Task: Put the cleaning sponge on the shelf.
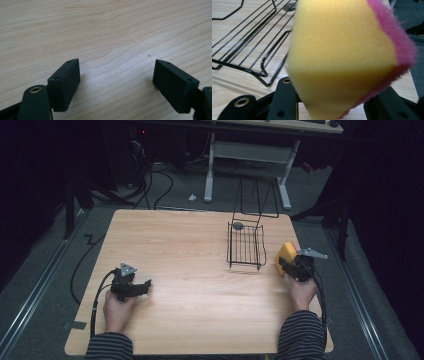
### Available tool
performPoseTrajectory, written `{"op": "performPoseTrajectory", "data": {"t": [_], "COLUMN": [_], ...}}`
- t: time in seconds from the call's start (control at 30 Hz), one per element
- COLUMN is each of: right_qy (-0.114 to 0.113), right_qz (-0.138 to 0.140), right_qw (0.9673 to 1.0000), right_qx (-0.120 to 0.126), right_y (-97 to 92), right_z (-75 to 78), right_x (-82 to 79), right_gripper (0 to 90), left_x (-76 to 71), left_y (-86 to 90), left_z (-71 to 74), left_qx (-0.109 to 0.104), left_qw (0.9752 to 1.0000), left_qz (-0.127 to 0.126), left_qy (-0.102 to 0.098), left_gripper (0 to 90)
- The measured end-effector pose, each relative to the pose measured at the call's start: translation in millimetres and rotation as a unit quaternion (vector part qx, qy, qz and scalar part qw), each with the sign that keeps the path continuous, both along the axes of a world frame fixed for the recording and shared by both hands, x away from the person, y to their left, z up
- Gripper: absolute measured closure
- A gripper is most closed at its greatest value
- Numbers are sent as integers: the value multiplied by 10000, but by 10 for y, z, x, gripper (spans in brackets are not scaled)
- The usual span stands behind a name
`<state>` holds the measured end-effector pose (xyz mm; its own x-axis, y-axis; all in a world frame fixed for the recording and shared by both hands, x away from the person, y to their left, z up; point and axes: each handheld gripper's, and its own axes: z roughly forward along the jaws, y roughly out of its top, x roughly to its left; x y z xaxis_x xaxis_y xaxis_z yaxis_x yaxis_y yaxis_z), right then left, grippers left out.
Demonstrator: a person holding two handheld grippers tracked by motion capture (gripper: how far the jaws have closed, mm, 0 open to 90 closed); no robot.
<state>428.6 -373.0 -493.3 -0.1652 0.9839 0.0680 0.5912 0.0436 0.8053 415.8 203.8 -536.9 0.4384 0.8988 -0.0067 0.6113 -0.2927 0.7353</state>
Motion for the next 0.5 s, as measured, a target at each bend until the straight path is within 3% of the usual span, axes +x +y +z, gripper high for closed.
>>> {"op": "performPoseTrajectory", "data": {"t": [0.5], "right_qy": [-237], "right_qz": [231], "right_qw": [9994], "right_qx": [-75], "right_y": [69], "right_z": [178], "right_x": [-146], "right_gripper": [603], "left_x": [1], "left_y": [0], "left_z": [1], "left_qx": [-1], "left_qw": [10000], "left_qz": [-4], "left_qy": [4], "left_gripper": [225]}}
